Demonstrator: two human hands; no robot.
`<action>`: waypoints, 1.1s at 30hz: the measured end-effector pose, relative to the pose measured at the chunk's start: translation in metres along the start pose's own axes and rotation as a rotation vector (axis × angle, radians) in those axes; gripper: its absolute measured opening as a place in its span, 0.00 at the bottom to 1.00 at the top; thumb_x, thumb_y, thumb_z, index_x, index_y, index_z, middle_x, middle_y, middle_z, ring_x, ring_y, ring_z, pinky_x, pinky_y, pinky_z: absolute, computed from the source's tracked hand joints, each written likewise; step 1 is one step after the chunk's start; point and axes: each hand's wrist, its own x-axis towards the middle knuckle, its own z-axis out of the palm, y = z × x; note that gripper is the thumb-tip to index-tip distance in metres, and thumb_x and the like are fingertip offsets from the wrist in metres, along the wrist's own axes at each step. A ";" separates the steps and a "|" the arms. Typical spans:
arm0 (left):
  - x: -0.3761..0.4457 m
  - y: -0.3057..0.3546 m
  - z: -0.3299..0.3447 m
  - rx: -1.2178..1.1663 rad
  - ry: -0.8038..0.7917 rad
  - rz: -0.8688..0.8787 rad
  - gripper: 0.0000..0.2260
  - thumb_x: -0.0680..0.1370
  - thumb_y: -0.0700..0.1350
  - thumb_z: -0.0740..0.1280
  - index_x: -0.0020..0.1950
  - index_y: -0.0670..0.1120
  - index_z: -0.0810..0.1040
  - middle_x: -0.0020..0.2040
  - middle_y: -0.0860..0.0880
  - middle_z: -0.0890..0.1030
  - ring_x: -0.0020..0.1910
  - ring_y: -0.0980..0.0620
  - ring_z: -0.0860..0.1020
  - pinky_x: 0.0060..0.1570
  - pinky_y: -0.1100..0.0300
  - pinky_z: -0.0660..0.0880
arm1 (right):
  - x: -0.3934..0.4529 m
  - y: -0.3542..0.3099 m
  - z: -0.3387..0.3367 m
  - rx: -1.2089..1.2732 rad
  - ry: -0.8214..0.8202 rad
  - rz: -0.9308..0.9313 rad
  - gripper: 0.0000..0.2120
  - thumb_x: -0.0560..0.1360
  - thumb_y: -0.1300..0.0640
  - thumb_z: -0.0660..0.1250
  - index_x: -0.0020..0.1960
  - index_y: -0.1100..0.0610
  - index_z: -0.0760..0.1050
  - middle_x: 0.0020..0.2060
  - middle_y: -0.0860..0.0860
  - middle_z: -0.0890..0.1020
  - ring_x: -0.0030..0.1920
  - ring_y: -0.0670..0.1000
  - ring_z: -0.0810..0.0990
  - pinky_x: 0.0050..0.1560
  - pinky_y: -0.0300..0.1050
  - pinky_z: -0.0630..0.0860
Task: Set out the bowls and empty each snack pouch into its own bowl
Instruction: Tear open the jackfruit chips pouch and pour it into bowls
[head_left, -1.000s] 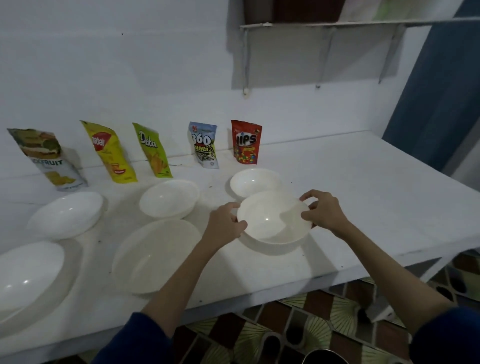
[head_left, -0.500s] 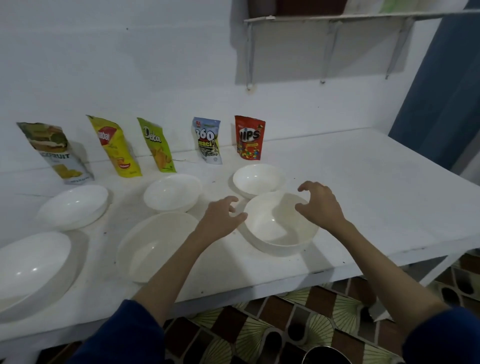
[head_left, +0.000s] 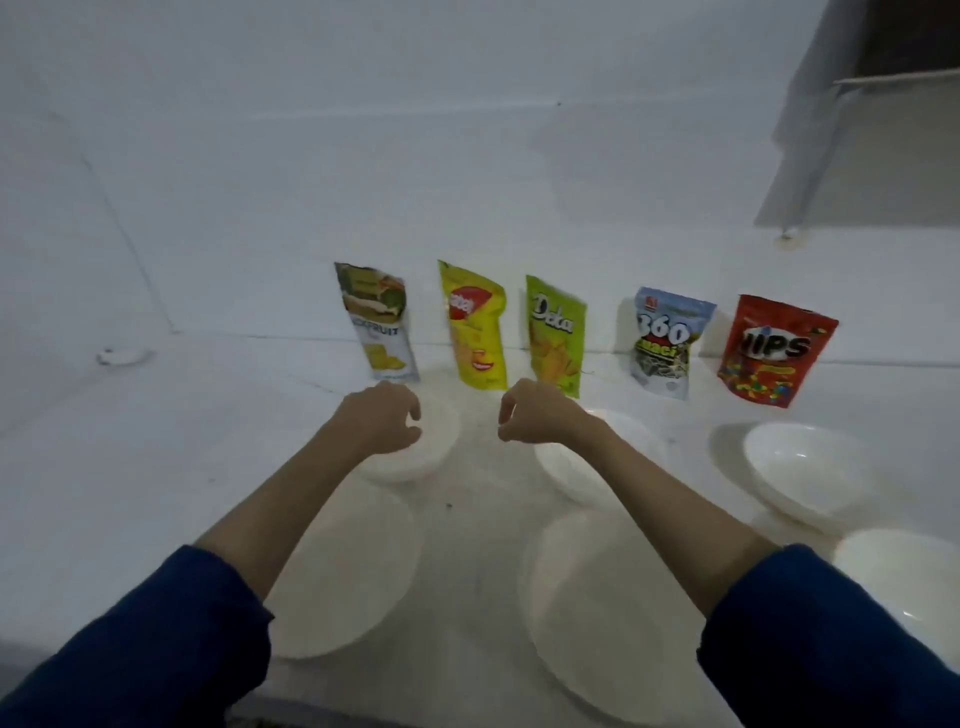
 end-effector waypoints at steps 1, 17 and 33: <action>0.011 -0.025 0.000 0.027 -0.014 -0.019 0.15 0.76 0.52 0.63 0.62 0.49 0.74 0.63 0.46 0.74 0.61 0.47 0.74 0.59 0.53 0.70 | 0.023 -0.016 0.010 0.000 -0.022 0.000 0.11 0.69 0.58 0.68 0.50 0.61 0.80 0.52 0.58 0.81 0.53 0.56 0.78 0.49 0.48 0.76; 0.204 -0.225 -0.050 0.046 0.021 0.014 0.24 0.77 0.51 0.62 0.70 0.42 0.64 0.68 0.42 0.69 0.66 0.42 0.70 0.63 0.49 0.68 | 0.241 -0.124 0.007 -0.054 0.362 0.279 0.18 0.70 0.49 0.70 0.37 0.60 0.65 0.31 0.53 0.70 0.39 0.56 0.74 0.31 0.45 0.68; 0.252 -0.211 -0.067 -0.366 0.426 0.332 0.06 0.73 0.42 0.68 0.49 0.43 0.76 0.47 0.46 0.77 0.44 0.48 0.74 0.41 0.57 0.71 | 0.268 -0.126 0.018 0.330 0.513 0.212 0.06 0.72 0.64 0.65 0.44 0.66 0.79 0.35 0.58 0.78 0.37 0.54 0.76 0.28 0.40 0.69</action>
